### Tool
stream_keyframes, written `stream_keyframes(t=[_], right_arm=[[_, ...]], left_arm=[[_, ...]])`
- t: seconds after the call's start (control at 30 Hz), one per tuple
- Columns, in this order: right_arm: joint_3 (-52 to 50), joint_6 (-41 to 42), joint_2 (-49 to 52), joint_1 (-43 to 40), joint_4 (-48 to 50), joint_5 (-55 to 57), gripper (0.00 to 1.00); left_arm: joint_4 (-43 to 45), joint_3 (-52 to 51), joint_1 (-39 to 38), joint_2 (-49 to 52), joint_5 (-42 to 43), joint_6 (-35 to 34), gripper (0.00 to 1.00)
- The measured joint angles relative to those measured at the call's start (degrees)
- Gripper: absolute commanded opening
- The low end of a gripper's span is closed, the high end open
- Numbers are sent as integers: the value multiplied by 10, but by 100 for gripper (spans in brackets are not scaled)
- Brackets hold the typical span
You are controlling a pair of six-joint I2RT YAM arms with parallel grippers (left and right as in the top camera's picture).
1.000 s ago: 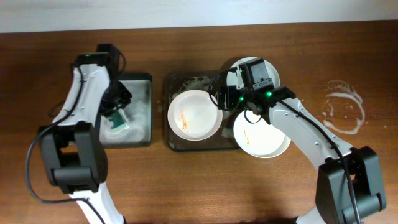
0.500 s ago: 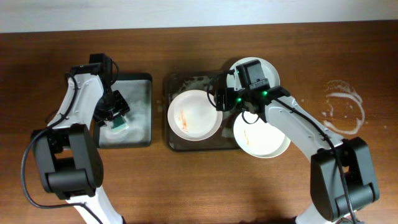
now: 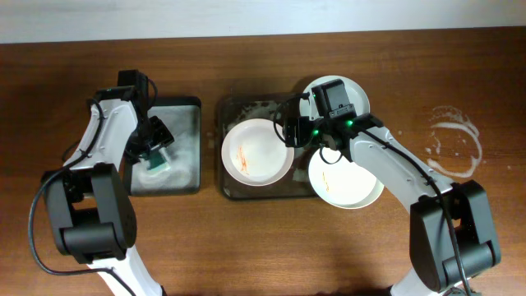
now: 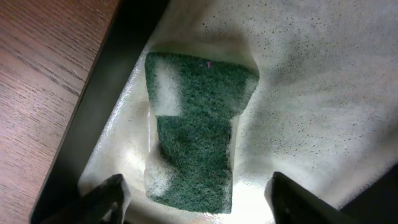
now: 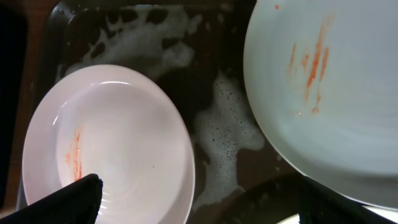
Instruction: Clean dirty plates on tray and stack at the side
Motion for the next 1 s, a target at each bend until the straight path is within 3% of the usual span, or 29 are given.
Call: stream_keyframes(t=[0.23, 1.0], right_arm=[[0, 0, 0, 0, 0, -4, 99], [0, 0, 0, 0, 2, -9, 99]], left_arm=[[24, -1, 0, 0, 0, 38, 66], [121, -74, 0, 0, 0, 49, 55]])
